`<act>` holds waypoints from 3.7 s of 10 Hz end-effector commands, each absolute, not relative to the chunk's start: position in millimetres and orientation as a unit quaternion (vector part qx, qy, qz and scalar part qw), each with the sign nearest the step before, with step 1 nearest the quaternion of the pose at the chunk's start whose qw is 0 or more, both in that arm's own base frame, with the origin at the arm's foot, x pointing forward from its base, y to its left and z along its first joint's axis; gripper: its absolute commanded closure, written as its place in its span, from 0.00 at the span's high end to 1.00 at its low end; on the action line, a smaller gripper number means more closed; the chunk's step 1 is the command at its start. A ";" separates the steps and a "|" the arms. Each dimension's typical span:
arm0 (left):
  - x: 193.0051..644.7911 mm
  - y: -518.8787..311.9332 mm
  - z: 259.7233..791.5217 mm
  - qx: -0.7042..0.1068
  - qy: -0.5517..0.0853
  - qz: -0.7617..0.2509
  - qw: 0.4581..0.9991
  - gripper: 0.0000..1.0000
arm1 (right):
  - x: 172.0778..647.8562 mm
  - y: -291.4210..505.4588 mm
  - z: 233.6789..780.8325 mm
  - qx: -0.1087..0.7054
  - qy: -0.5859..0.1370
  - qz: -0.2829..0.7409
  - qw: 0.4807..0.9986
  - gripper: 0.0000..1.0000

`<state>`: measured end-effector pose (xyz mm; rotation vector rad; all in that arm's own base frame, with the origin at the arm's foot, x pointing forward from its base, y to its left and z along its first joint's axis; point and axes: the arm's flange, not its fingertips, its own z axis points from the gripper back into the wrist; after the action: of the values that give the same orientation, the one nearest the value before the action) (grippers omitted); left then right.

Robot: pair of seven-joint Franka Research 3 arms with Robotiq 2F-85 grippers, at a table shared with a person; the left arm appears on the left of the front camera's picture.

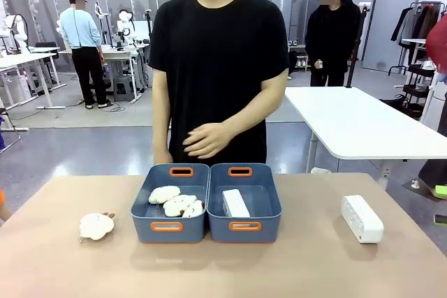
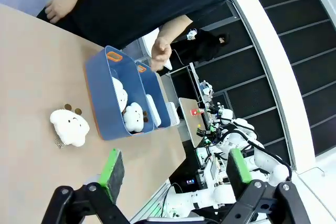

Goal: Sort the digital clocks into the basket.
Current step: Pick up the Digital clock from the table and place it into the empty Plastic storage basket.

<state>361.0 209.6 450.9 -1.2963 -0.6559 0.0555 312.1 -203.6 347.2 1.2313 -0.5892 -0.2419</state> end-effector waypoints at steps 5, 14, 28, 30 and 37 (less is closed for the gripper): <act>359.8 209.3 453.5 -0.593 -0.298 0.026 0.748 1.00 | 401.7 -158.6 423.2 0.238 -0.191 0.038 0.952 1.00; 359.8 209.3 453.5 -0.593 -0.298 0.026 0.748 1.00 | 478.1 -25.7 398.0 0.045 -0.094 0.000 0.995 1.00; 359.8 209.3 453.5 -0.593 -0.298 0.026 0.748 1.00 | 506.7 1.5 318.6 0.015 -0.032 -0.029 0.999 0.00; 359.8 209.3 453.5 -0.593 -0.298 0.026 0.748 1.00 | 505.0 -3.6 323.3 0.015 -0.038 -0.041 0.998 0.00; 359.8 209.3 453.5 -0.593 -0.298 0.026 0.748 1.00 | 432.0 -73.6 449.1 0.442 -0.135 0.098 0.881 0.00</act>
<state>360.6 209.7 451.0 -1.2952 -0.6561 0.0563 422.9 -78.7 459.8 0.7741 -0.3735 0.1337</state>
